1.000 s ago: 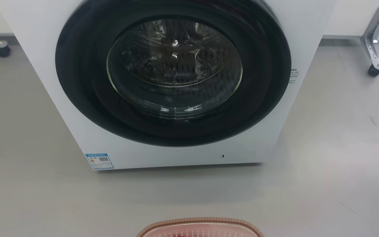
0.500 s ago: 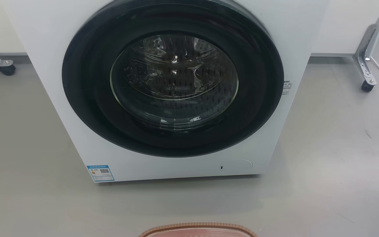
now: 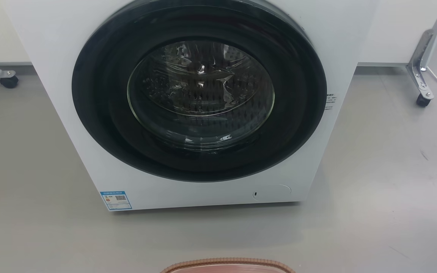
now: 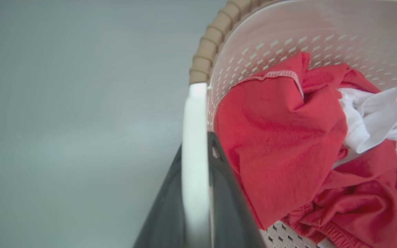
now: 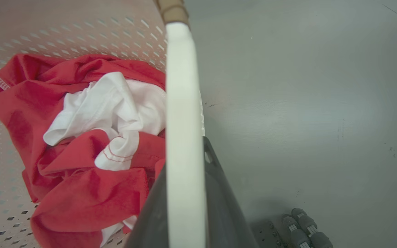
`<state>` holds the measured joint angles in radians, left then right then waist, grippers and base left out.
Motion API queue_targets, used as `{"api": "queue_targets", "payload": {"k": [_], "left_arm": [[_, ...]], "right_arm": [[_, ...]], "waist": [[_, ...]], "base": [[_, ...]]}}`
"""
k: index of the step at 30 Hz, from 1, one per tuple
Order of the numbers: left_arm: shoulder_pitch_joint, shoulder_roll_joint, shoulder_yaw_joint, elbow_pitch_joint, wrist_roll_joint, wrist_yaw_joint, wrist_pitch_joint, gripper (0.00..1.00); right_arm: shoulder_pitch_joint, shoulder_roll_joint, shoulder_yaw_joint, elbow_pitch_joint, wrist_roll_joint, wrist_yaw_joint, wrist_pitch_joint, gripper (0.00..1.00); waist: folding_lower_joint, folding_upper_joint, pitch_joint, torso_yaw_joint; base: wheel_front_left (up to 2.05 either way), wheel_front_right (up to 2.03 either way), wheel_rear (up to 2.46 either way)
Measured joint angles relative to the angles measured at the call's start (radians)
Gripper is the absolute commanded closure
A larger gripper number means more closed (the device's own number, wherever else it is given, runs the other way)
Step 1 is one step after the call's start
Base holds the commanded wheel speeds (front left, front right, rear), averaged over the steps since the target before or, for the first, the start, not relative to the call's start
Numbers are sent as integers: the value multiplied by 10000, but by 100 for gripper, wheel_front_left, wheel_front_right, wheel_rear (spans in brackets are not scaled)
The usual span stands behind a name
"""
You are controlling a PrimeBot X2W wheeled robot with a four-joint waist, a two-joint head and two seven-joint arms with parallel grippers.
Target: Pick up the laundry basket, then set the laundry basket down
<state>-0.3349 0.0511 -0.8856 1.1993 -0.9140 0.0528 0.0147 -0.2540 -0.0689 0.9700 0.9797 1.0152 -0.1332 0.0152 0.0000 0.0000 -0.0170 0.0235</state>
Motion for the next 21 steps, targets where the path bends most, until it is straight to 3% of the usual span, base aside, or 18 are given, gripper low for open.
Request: {"api": "queue_targets", "payload": {"k": [21], "left_arm": [[-3,-15,-123,-15,-77,4,-2,100]], "right_arm": [[-288,17,405,355,512,0,-178,100]], "waist": [[0,0,116,-24]], "base": [[0,0,0]]}}
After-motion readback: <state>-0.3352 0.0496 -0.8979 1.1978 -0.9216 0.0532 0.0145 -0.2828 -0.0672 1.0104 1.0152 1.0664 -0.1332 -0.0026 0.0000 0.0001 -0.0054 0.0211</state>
